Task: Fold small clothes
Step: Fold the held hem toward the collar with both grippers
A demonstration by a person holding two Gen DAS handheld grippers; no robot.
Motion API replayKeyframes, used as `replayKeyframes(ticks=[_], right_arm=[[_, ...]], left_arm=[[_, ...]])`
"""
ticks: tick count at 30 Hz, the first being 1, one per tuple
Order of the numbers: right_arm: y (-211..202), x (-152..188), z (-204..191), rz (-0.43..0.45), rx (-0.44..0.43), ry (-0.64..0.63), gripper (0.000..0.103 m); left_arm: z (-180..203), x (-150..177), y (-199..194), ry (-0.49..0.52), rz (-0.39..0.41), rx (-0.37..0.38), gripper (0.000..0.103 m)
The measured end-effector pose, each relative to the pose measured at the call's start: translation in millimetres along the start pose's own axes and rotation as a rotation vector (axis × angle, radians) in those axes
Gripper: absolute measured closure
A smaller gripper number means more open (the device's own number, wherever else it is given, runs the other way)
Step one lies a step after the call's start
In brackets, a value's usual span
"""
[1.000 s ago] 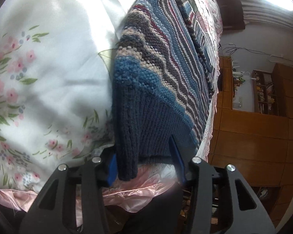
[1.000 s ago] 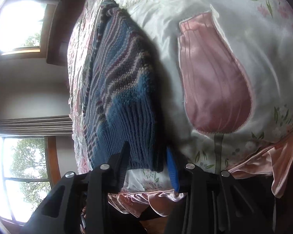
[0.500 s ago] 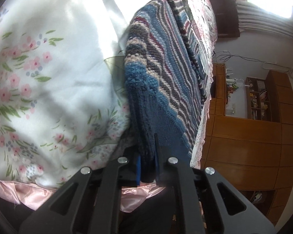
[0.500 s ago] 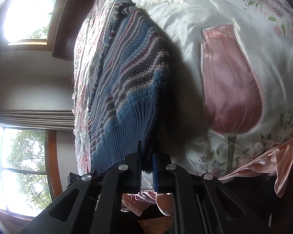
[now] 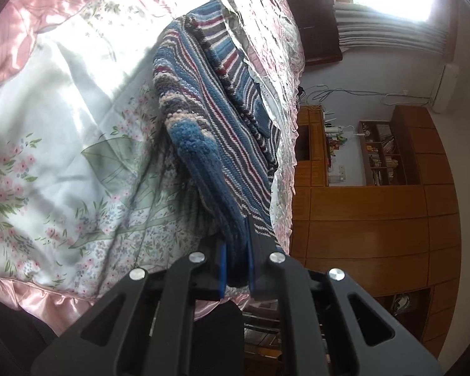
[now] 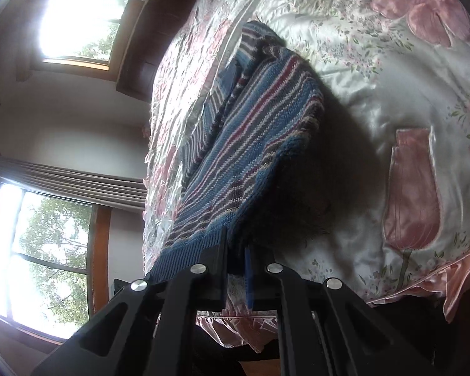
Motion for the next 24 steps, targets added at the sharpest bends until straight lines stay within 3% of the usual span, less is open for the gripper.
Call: replayKeyframes(ticks=[9, 24], right_arm=[[-10.7, -25.7, -28.2, 0.027, -0.03, -0.035, 0.095], [-0.7, -87.9, -76.1, 0.061, -0.008, -0.118, 0.095]], left_arm=[[28.2, -24.4, -3.6, 0.011, 0.02, 0.043, 0.095], [70.0, -81.2, 6.3, 0.03, 0.049, 0.07, 0.095]])
Point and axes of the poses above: each gripper's, at about its wrist camera, not at the fingertips, and y roughly the way its jaws point, z to its right, x to its underside, the point moved 8 cm from there along y, roughly the way its jaws point, and after that the axes turned 1 degree about y, right-handed, at the moved point
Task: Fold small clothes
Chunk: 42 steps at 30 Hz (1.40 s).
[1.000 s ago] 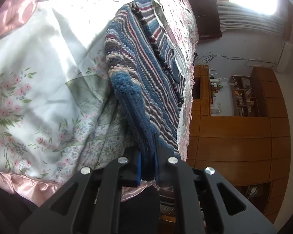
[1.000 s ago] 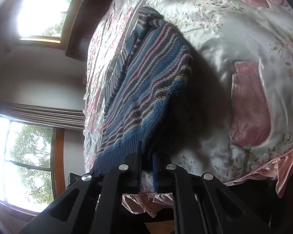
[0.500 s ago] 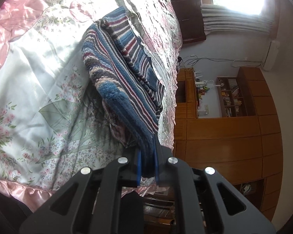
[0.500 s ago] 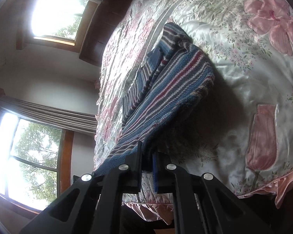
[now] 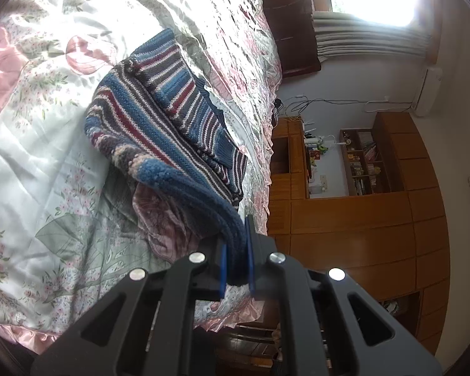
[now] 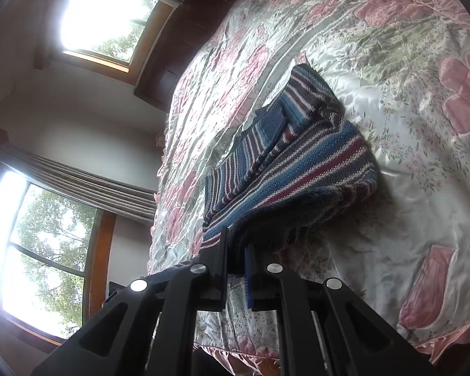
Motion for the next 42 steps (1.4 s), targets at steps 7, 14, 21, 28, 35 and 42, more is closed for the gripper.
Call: replayKeyframes(ticks=[7, 14, 21, 28, 35, 42], right_arm=[[18.7, -34.1, -6.9, 0.002, 0.031, -0.029, 0.095], [45.0, -66.3, -6.8, -0.013, 0.071, -0.046, 0.095], [81.7, -99.3, 0.6, -0.041, 0.119, -0.052, 0.095], [120.1, -125.2, 20.4, -0.086, 0.15, -0.022, 0.095], [154.9, -144.0, 43.1, -0.123, 0.177, -0.002, 0.095], [184.6, -160.1, 75.9, -0.17, 0.205, 0.053, 0.095]], left_arm=[[11.0, -32.1, 18.1, 0.009, 0.003, -0.024, 0.095], [10.0, -67.8, 41.5, 0.0, -0.004, -0.066, 0.095], [1.0, -100.4, 69.4, -0.027, -0.017, -0.103, 0.095], [-14.5, -130.9, 99.3, -0.052, -0.048, -0.154, 0.095], [-34.0, -160.9, 132.3, -0.083, -0.08, -0.219, 0.094], [-58.1, -188.1, 165.7, -0.135, -0.113, -0.258, 0.092]])
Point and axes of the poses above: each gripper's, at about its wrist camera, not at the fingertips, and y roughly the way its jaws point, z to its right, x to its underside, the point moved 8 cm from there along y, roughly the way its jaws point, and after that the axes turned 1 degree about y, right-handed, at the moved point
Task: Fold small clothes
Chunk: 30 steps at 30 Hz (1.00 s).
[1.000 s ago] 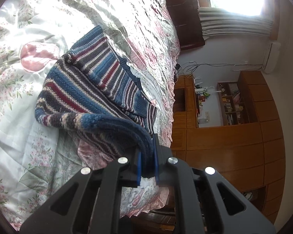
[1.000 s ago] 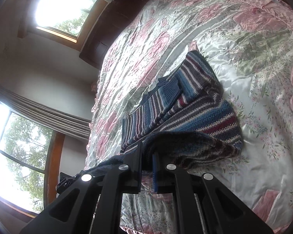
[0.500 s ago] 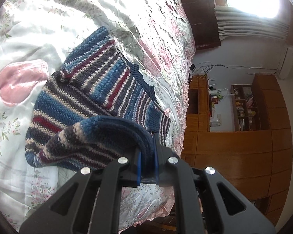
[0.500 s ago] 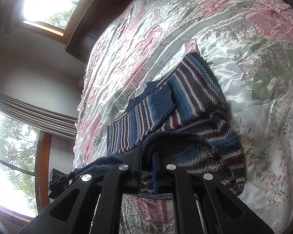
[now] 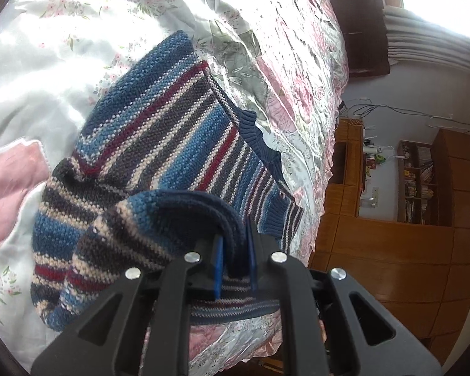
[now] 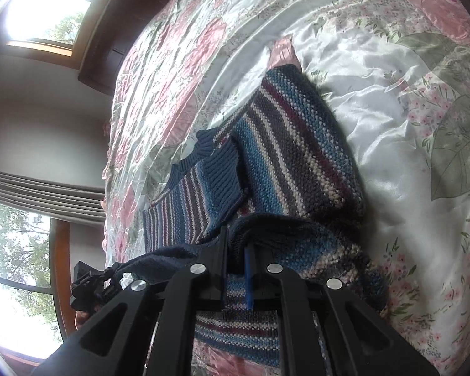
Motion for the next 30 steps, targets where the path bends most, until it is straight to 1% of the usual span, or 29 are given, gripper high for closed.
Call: replayKeyframes(ticks=[4, 6, 7, 8, 9, 10, 11, 12, 14, 15, 17, 19, 22, 26, 30], right_arm=[[15.0, -7.8, 8.4, -0.038, 0.013, 0.007, 0.093], [19.9, -12.4, 9.7, -0.06, 0.006, 0.016, 0.09], [20.8, -15.3, 9.7, -0.059, 0.009, 0.016, 0.086], [21.6, -17.2, 9.1, -0.063, 0.008, 0.015, 0.084], [22.5, -18.7, 8.3, -0.069, 0.002, 0.018, 0.07], [21.5, -20.3, 7.4, -0.07, -0.006, 0.024, 0.052], [18.7, -21.9, 6.4, -0.068, -0.011, 0.029, 0.045], [14.8, -23.3, 3.9, -0.065, -0.021, 0.028, 0.044], [4.1, -26.4, -3.2, -0.058, -0.042, -0.004, 0.045], [-1.6, -28.1, -6.6, -0.052, -0.04, -0.033, 0.047], [-7.1, -31.1, -9.1, -0.054, 0.004, -0.1, 0.052], [-5.3, -33.5, -5.2, -0.07, 0.045, -0.138, 0.056], [6.7, -32.3, 0.3, -0.102, 0.074, -0.172, 0.056], [26.8, -31.3, 9.0, -0.136, 0.112, -0.193, 0.056], [37.5, -34.5, 14.3, -0.155, 0.118, -0.195, 0.056]], left_arm=[[-13.9, -11.9, 11.9, -0.028, -0.005, -0.012, 0.09], [-19.5, -15.9, 14.7, -0.037, -0.003, -0.012, 0.086], [-21.6, -17.1, 16.0, -0.044, -0.004, -0.01, 0.084], [-24.5, -19.5, 16.2, -0.053, -0.003, -0.007, 0.073], [-27.5, -22.8, 14.4, -0.06, 0.01, -0.01, 0.056], [-30.3, -25.7, 10.8, -0.064, 0.029, -0.016, 0.05], [-31.5, -28.4, 6.8, -0.067, 0.043, -0.014, 0.046], [-31.3, -29.9, 3.4, -0.067, 0.044, -0.002, 0.046], [-26.8, -31.8, -5.7, -0.044, 0.049, 0.005, 0.046], [-22.3, -32.8, -9.7, -0.013, 0.051, 0.0, 0.045], [-12.5, -33.5, -13.8, 0.064, 0.041, -0.021, 0.042], [-5.3, -35.6, -13.0, 0.142, 0.027, -0.059, 0.042], [-2.8, -38.9, -2.8, 0.253, -0.006, -0.146, 0.04], [-18.2, -43.7, 21.3, 0.319, -0.074, -0.256, 0.04], [-32.2, -51.2, 42.3, 0.33, -0.116, -0.297, 0.041]])
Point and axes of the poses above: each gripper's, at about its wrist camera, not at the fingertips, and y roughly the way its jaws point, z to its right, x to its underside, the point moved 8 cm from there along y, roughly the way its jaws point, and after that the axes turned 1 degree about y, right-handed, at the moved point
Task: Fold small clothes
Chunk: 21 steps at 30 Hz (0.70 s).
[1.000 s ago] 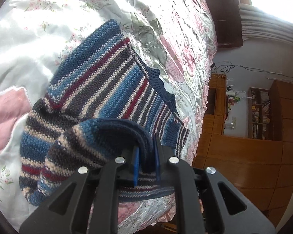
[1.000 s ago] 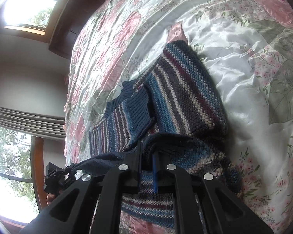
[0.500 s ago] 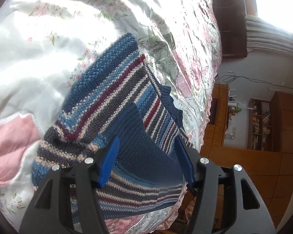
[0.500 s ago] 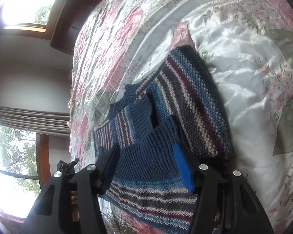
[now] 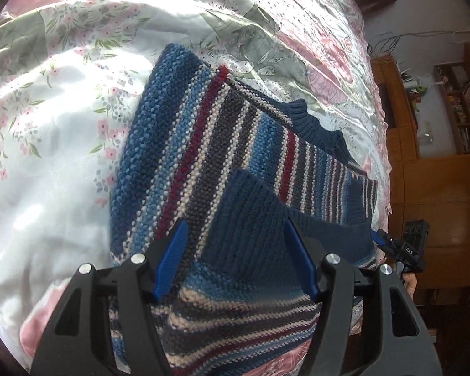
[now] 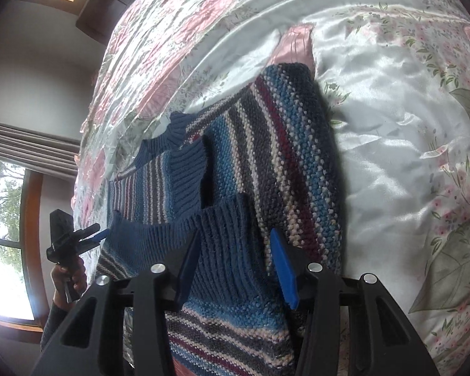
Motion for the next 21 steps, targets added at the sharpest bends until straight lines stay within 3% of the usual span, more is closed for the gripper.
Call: replayKeyframes(ticks=[7, 9, 12, 17, 19, 21], right_arm=[[6.5, 0.2, -5.3, -0.038, 0.016, -0.057, 0.056], [7.5, 1.2, -6.8, -0.044, 0.025, -0.075, 0.057], [10.1, 4.5, -8.8, -0.055, 0.036, -0.098, 0.063], [16.8, 9.4, -11.2, -0.06, 0.074, -0.132, 0.072], [17.4, 9.6, -10.1, -0.058, 0.092, -0.142, 0.087], [17.0, 10.5, -11.1, -0.052, 0.103, -0.155, 0.091]], left_arm=[[7.7, 0.8, 18.3, 0.086, -0.076, -0.004, 0.044], [7.8, 3.5, 19.3, 0.093, -0.09, -0.01, 0.061], [7.0, 6.8, 19.7, 0.101, -0.097, -0.016, 0.075], [5.9, 8.8, 19.2, 0.087, -0.078, -0.002, 0.081], [4.4, 8.5, 18.6, 0.083, -0.07, -0.005, 0.085], [3.7, 8.4, 17.6, 0.083, -0.061, -0.004, 0.092]])
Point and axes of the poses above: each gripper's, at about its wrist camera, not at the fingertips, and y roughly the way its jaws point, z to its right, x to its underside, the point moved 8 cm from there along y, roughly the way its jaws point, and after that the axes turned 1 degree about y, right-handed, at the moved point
